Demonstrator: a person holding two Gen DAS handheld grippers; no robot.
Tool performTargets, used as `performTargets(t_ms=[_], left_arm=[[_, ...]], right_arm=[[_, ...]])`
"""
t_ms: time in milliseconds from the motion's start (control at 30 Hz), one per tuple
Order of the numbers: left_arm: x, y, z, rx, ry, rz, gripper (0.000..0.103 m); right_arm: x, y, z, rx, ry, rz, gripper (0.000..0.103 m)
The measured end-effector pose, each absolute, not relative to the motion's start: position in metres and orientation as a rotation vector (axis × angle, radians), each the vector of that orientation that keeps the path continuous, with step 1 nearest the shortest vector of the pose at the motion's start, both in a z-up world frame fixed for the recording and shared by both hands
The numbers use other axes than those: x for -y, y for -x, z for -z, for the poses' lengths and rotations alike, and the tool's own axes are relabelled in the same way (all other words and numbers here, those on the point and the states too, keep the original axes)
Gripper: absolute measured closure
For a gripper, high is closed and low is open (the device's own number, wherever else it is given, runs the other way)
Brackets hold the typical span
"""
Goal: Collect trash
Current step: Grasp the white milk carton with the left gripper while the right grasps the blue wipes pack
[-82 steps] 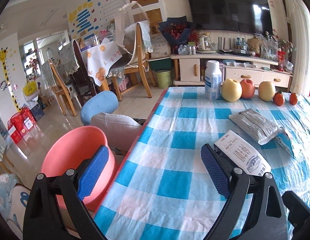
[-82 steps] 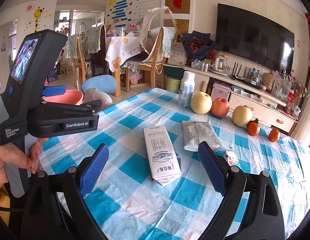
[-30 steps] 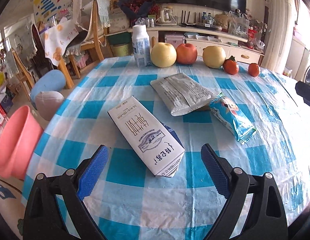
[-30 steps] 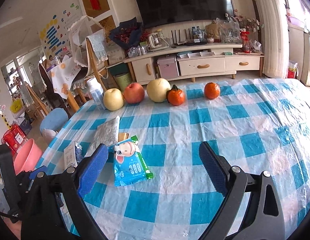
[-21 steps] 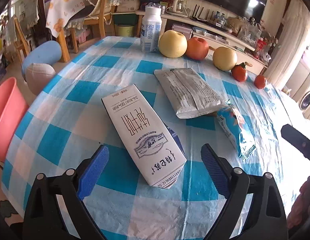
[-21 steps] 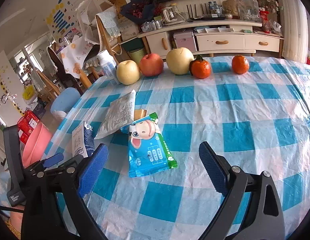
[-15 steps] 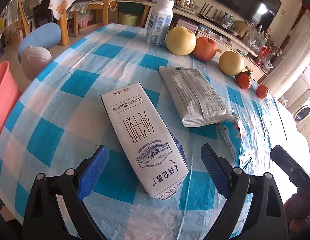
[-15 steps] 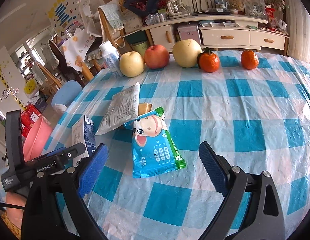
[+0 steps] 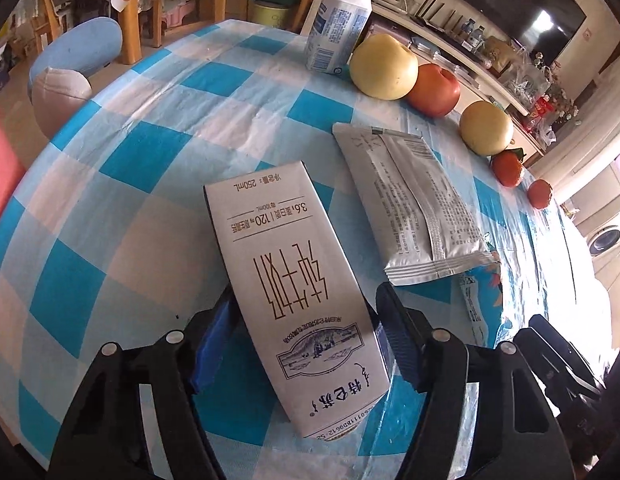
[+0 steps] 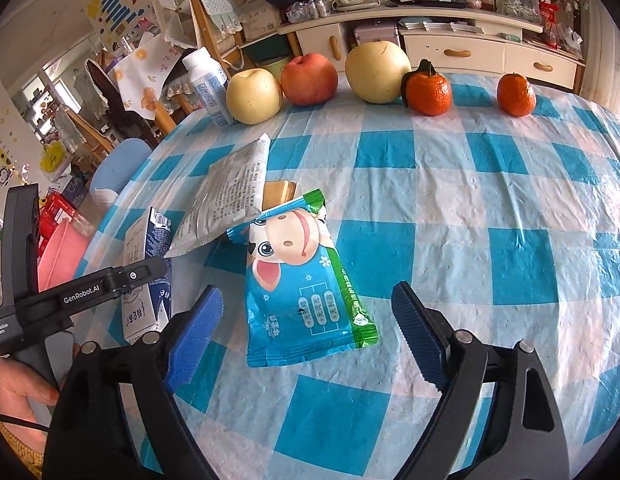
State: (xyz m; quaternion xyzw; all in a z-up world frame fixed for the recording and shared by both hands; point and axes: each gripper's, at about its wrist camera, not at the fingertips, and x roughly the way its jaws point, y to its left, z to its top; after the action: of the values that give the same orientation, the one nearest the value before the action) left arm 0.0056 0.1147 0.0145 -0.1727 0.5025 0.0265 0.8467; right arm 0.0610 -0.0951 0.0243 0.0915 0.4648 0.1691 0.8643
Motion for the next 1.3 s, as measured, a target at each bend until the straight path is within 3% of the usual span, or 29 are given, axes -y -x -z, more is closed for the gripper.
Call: performTargets(t_ms=[200,367,767,1300], left_arm=[[-0.118,-0.003,-0.018,-1.036,0.377,-0.037,0.045],[-0.121,0.001,-0.020,-1.027,0.380,-0.025,0.048],[-0.139,0.024,-0.031,-0.967,0.414,0.011,0.049],[-0.176,0.048,-0.033,-0.884,0.472,0.064,0.048]], right_arm=[[0.090,-0.064,-0.020,-0.984,-0.176,-0.353,0.018],[0.089,-0.068,-0.015,-0.997,-0.171,-0.350,0.031],[0.087,-0.064,-0.013,-0.981,-0.134,-0.361,0.049],[0.093,-0.050,-0.016,-0.932,-0.127,-0.335,0.059]])
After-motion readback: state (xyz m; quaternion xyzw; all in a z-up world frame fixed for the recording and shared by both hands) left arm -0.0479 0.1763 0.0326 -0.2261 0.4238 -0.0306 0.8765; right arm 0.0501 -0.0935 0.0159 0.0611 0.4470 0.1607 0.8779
